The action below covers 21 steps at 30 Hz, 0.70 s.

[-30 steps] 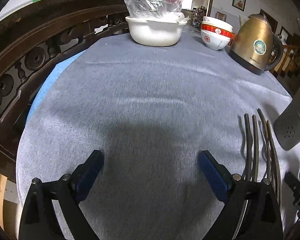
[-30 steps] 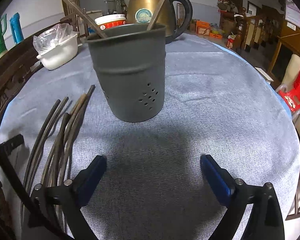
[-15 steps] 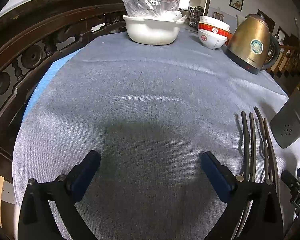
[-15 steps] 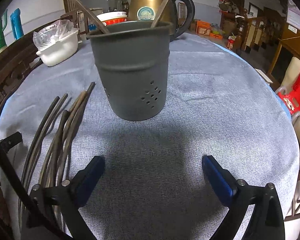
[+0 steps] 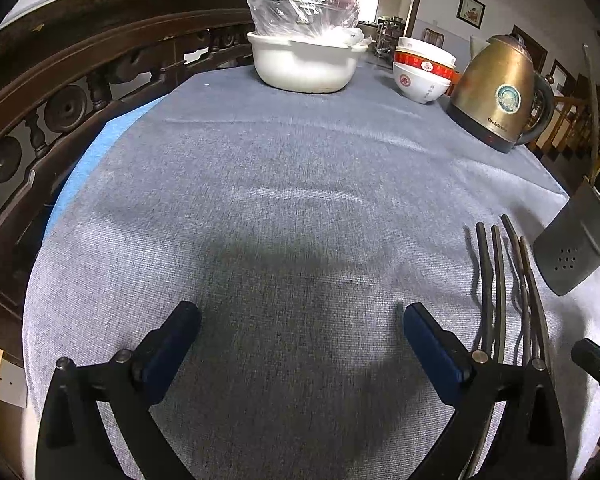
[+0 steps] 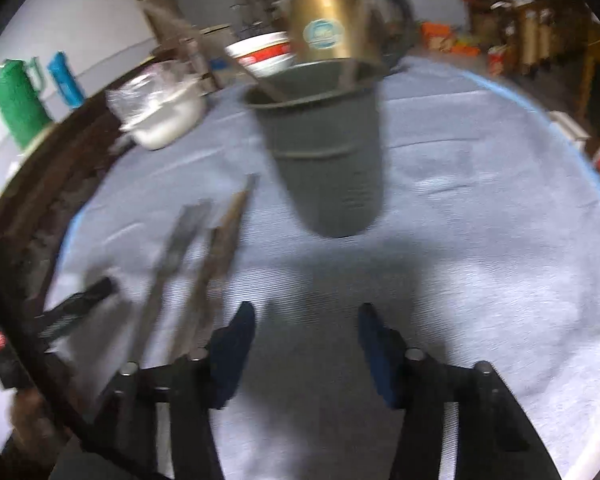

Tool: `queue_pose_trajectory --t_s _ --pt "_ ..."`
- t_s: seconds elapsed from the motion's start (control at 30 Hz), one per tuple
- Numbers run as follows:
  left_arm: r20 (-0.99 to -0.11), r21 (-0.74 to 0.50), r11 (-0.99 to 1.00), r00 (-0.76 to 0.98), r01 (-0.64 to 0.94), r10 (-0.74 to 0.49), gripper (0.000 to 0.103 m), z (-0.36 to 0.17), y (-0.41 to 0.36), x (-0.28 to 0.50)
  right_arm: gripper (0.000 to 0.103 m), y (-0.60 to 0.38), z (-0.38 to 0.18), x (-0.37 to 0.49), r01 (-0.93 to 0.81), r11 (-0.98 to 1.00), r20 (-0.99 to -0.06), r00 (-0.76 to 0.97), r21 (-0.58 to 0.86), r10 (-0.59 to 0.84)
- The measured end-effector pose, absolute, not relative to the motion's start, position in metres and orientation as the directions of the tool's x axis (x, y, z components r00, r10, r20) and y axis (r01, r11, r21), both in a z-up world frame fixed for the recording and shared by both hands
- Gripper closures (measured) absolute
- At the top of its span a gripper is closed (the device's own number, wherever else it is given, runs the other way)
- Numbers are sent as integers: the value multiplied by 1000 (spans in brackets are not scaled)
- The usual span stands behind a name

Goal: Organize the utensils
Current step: 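Move the right tool back to the chopsticks and grasp another one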

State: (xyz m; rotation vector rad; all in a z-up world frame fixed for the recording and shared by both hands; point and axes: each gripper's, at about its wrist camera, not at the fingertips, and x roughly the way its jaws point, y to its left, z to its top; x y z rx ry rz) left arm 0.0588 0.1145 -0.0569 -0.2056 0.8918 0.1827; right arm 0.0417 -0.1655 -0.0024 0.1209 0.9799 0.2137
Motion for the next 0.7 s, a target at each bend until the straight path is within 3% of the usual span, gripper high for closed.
queue_pose_trajectory --t_s 0.07,0.1,0.4,0.53,0.7 --pt "-783 -108 964 618 -243 68 2 -57 115 58 55 -154 1 42 -164 960 -816 505 228 281" --pt "-781 -113 963 621 -243 64 1 -57 116 57 62 -148 3 42 -179 954 -816 494 243 300" --pt "-778 -128 962 626 -242 55 2 -53 118 57 66 -95 -3 49 -307 939 -856 433 155 283" --pt "-776 -134 961 629 -242 50 2 -52 118 57 87 -97 -18 52 -298 935 -869 392 193 304" --pt "-777 -131 961 628 -242 52 2 -53 118 57 92 -100 -14 48 -296 930 -859 395 215 325"
